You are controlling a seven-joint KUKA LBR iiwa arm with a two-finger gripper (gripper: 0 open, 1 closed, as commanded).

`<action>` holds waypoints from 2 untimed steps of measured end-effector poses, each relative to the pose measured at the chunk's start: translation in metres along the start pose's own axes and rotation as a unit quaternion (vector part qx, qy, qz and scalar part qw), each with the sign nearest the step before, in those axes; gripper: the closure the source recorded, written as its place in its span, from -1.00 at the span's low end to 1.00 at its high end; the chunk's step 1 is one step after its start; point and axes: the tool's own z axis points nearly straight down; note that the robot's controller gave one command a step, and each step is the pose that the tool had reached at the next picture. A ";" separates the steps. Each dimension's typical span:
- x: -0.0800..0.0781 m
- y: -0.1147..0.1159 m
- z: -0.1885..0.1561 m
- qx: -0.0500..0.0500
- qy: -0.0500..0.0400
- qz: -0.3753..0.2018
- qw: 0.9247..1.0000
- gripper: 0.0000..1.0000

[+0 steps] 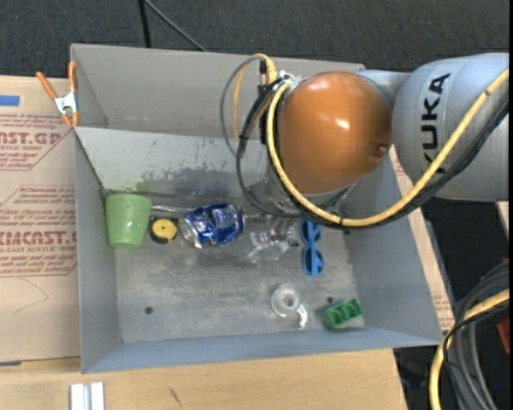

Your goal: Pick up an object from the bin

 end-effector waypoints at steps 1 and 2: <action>-0.033 0.025 0.025 -0.004 -0.001 -0.014 1.000 1.00; -0.059 0.030 0.038 -0.003 -0.001 -0.025 1.000 1.00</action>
Offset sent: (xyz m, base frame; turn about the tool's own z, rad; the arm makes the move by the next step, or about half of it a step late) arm -0.0247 0.0271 -0.0236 -0.0240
